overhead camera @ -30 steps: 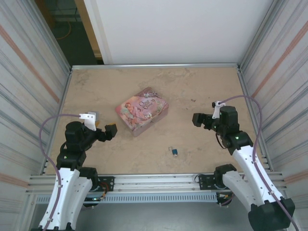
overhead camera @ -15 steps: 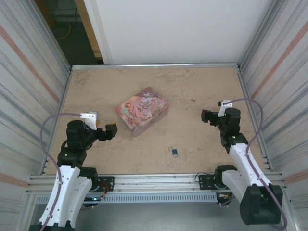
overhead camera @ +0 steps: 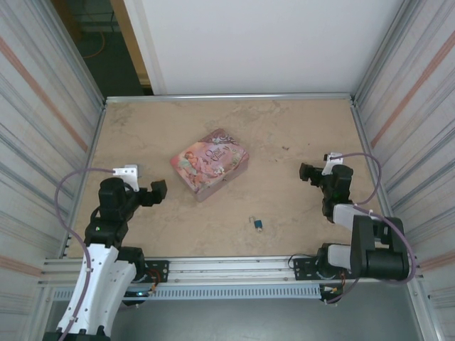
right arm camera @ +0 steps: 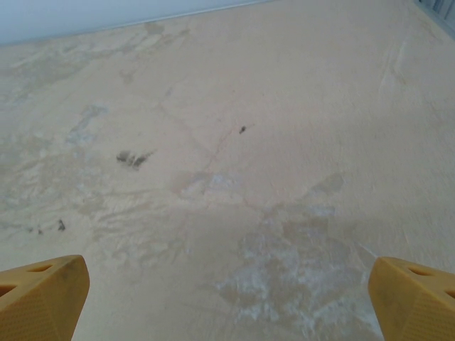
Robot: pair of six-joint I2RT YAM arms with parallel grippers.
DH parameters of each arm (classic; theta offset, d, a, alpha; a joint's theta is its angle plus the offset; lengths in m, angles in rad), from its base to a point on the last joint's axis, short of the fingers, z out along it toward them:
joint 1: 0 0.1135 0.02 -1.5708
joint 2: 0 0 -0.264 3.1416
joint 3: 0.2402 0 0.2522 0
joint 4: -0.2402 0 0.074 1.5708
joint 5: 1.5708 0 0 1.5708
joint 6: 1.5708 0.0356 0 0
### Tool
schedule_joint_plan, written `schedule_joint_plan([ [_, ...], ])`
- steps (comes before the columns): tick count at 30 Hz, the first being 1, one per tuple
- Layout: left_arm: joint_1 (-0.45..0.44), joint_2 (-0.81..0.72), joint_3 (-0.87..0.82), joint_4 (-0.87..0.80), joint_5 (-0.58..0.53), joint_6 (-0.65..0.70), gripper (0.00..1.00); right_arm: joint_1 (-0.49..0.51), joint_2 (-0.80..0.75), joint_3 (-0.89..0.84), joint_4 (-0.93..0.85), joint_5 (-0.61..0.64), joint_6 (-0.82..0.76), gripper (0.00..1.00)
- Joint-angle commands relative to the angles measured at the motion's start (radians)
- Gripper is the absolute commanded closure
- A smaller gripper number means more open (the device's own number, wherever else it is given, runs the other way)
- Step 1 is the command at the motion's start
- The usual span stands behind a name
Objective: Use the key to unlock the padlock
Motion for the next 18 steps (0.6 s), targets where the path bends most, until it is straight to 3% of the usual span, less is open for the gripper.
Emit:
schedule_joint_plan([
  [1,0.009,0.029,0.001,0.003,-0.165,-0.059,0.01,-0.014,0.082,-0.003,0.202,-0.037,0.002,0.01],
  [10,0.009,0.147,-0.020,0.136,-0.271,-0.048,0.01,-0.017,0.248,0.011,0.340,-0.054,0.000,0.01],
  [15,0.008,0.196,-0.040,0.205,-0.333,-0.055,0.01,-0.019,0.243,0.083,0.195,-0.057,-0.005,0.01],
  [18,0.009,0.233,-0.049,0.233,-0.364,-0.044,0.01,0.018,0.252,0.129,0.113,0.022,-0.022,0.01],
])
